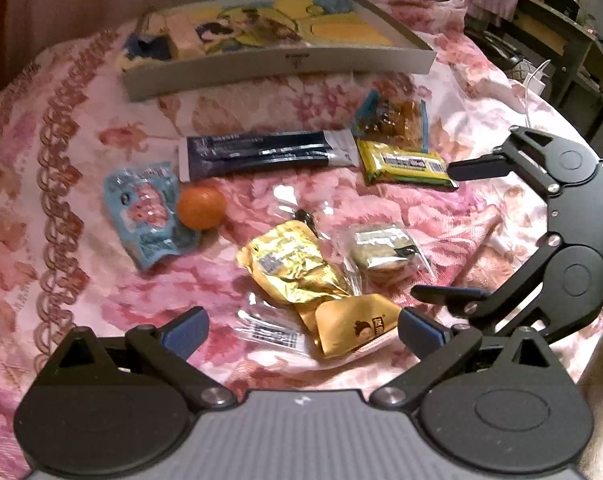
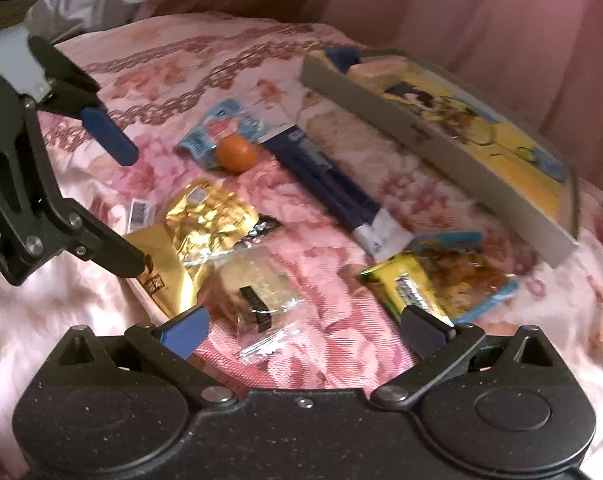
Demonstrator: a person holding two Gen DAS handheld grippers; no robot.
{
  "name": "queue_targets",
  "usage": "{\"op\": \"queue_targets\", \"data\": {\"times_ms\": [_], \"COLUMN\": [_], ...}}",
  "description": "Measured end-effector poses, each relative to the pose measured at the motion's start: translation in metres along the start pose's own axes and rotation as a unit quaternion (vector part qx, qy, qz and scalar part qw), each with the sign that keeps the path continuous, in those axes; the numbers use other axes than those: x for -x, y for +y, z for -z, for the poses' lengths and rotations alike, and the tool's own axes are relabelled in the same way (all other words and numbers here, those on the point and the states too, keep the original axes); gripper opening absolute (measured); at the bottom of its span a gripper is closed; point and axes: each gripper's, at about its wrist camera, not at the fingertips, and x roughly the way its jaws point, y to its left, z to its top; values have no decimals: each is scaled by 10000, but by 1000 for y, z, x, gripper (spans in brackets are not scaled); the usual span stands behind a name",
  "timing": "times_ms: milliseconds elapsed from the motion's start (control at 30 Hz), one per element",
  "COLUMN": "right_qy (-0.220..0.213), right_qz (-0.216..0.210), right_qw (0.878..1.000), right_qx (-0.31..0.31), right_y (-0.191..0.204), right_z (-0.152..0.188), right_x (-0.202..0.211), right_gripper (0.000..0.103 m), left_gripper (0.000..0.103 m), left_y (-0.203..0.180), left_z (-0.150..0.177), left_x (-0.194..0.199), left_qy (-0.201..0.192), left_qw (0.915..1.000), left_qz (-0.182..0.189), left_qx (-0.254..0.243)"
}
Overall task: Organize snacks
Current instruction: 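Move both tools back toward the remaining snacks, then grasp the wrapped round biscuit with the right tool while the left tool grasps the gold pouch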
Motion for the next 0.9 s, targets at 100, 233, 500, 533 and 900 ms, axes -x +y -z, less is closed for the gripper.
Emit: {"op": "queue_targets", "data": {"times_ms": [100,233,500,533,900], "right_qy": [4,-67,-35,-60,184], "right_qz": [-274,-635,-1261,-1284,-366], "right_qw": [9995,9974,9888,9882,9981], "right_qx": [-144,-341,-803,-833,-455], "right_y": [-4,-12,-24,-24,-28], "right_z": [1,1,1,1,-1], "right_x": [-12,-25,-51,-51,-37], "right_gripper": [99,96,83,78,50], "left_gripper": [102,102,101,100,93], "left_y": [2,5,11,11,10], "left_z": [-2,-4,-8,-8,-8], "left_x": [-6,-10,-14,-15,-15], "left_qy": [58,76,35,46,-38], "left_qw": [9998,9991,9978,9976,9984], "left_qz": [133,266,320,325,111], "left_qx": [142,331,578,603,560]}}
